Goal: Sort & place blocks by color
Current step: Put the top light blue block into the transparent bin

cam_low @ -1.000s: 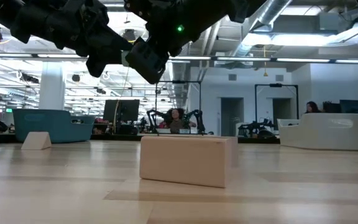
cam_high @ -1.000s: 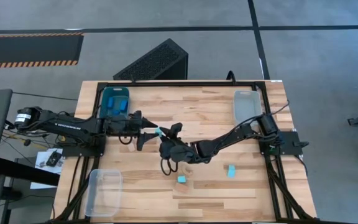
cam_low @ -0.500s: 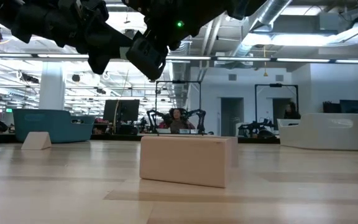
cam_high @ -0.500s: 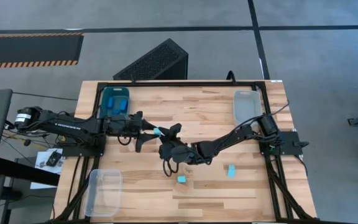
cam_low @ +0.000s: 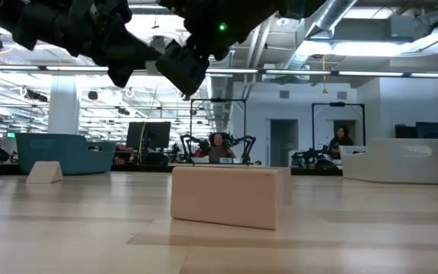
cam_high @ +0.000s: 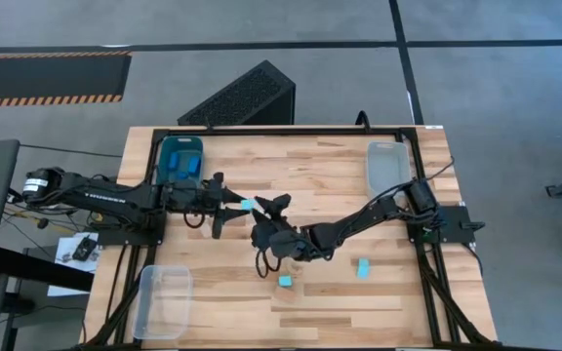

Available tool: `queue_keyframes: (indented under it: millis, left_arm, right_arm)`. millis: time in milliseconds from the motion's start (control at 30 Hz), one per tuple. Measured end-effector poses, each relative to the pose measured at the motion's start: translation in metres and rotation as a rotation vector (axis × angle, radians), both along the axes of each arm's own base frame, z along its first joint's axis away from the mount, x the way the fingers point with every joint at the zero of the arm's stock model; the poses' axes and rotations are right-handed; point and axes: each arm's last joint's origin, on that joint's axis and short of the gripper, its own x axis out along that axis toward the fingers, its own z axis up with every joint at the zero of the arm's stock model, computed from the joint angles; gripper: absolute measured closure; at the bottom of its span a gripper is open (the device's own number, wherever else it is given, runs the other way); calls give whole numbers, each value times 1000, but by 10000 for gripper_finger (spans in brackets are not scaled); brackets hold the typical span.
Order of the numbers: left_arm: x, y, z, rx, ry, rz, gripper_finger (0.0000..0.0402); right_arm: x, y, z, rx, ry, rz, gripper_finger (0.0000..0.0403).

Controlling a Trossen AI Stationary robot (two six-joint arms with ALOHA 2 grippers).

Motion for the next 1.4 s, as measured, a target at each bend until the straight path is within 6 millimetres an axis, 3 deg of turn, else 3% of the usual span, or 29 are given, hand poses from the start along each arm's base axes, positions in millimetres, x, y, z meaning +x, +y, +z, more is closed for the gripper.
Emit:
queue_keyframes:
  millis: [133, 267, 367, 500, 633, 767, 900, 1067, 1200, 1400]
  left_arm:
    - [-11, 2, 6, 66, 225, 97, 296]
    - [-30, -5, 12, 81, 442, 185, 296]
    - [-42, -15, 11, 61, 539, 209, 296]
    - [-56, -31, 8, 20, 618, 180, 296]
    - [-63, -51, 20, -39, 629, 93, 296]
    - [-74, -82, 31, -121, 683, -157, 296]
    - [-93, -114, 26, -190, 812, -357, 296]
    - [-111, -143, 12, -190, 956, -371, 296]
    - [-115, -158, -2, -149, 1013, -319, 283]
    - [-112, -174, -25, -137, 1149, -237, 239]
  right_arm:
    - [-4, 3, -2, 92, -116, -94, 149]
    - [-4, 0, -17, 297, -84, 52, 148]
    - [0, -10, -25, 504, -57, 160, 148]
    - [1, -29, -31, 630, -73, 108, 148]
    - [-2, -37, -36, 668, -59, 51, 148]
    - [-9, -33, -44, 703, 56, 51, 148]
    - [-15, -25, -49, 704, 139, 55, 148]
    - [-17, -17, -50, 709, 145, 62, 148]
    - [-18, -14, -46, 678, 179, 54, 148]
    - [-35, 3, -6, 527, 226, -5, 148]
